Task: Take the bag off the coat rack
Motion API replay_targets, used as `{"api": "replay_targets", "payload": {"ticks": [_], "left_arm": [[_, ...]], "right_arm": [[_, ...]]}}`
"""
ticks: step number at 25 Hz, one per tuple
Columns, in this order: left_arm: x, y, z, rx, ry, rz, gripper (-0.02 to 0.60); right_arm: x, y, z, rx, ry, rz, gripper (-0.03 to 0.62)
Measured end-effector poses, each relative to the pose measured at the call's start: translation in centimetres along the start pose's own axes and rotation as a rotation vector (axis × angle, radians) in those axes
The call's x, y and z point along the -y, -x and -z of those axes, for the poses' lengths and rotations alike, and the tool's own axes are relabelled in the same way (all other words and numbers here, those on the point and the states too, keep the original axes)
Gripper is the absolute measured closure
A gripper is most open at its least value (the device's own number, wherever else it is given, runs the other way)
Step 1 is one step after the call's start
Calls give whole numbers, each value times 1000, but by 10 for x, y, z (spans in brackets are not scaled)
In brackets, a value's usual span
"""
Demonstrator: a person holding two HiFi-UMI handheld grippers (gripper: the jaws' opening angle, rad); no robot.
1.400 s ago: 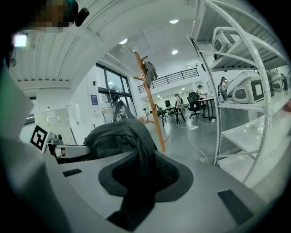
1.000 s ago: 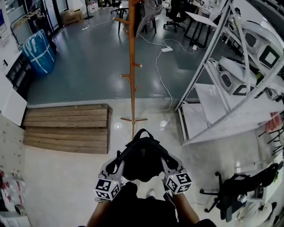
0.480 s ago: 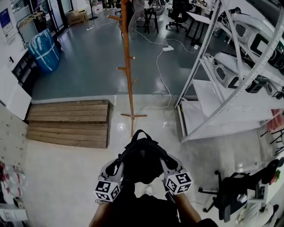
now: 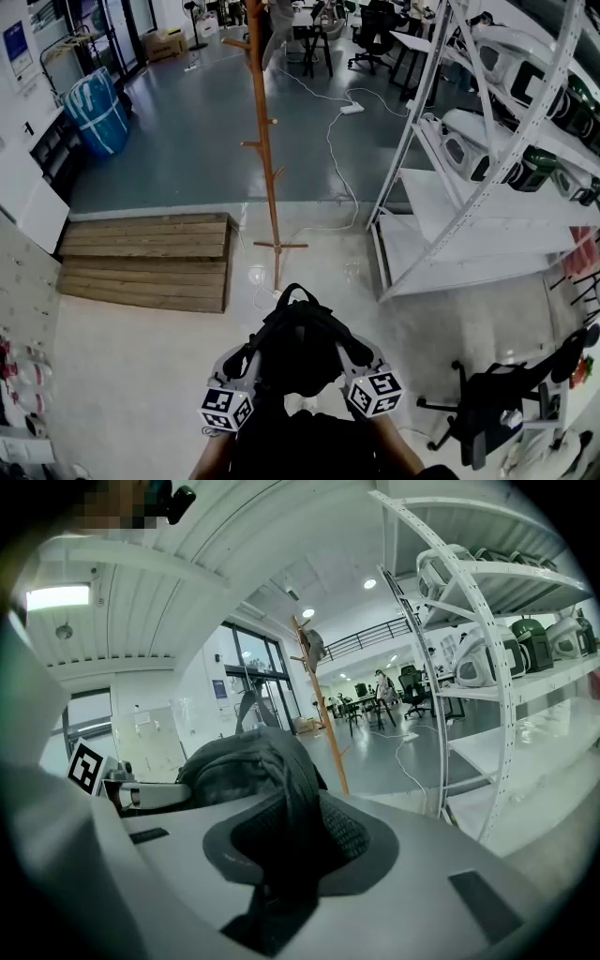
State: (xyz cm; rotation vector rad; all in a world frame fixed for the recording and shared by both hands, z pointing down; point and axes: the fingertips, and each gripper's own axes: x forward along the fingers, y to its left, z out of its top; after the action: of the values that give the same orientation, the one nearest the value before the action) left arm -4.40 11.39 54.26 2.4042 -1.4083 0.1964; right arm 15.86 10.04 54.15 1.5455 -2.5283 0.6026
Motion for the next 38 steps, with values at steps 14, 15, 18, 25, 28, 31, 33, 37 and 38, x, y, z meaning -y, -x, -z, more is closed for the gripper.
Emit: {"api": "replay_targets", "payload": {"ticks": [14, 15, 18, 25, 28, 31, 33, 37, 38], "left_arm": [[16, 8, 11, -13, 15, -3, 486], [15, 8, 10, -13, 16, -4, 486], [14, 5, 11, -12, 19, -5, 486], [16, -1, 9, -10, 26, -1, 486], [16, -2, 10, -11, 28, 0, 486], [15, -3, 10, -11, 34, 0, 486], [15, -3, 9, -10, 37, 0, 486], [15, -4, 9, -10, 40, 1, 486], [15, -4, 9, -10, 41, 1, 486]], "right_arm": [[1, 17, 11, -10, -4, -9, 502], [1, 16, 11, -12, -1, -11, 502], [2, 15, 12, -18, 8, -12, 502], [8, 14, 10, -14, 6, -2, 502], [9, 13, 11, -18, 7, -3, 503], [9, 12, 11, -22, 7, -5, 503], [10, 12, 10, -23, 7, -2, 503], [10, 11, 8, -22, 9, 4, 503], [10, 11, 8, -23, 10, 2, 503]]}}
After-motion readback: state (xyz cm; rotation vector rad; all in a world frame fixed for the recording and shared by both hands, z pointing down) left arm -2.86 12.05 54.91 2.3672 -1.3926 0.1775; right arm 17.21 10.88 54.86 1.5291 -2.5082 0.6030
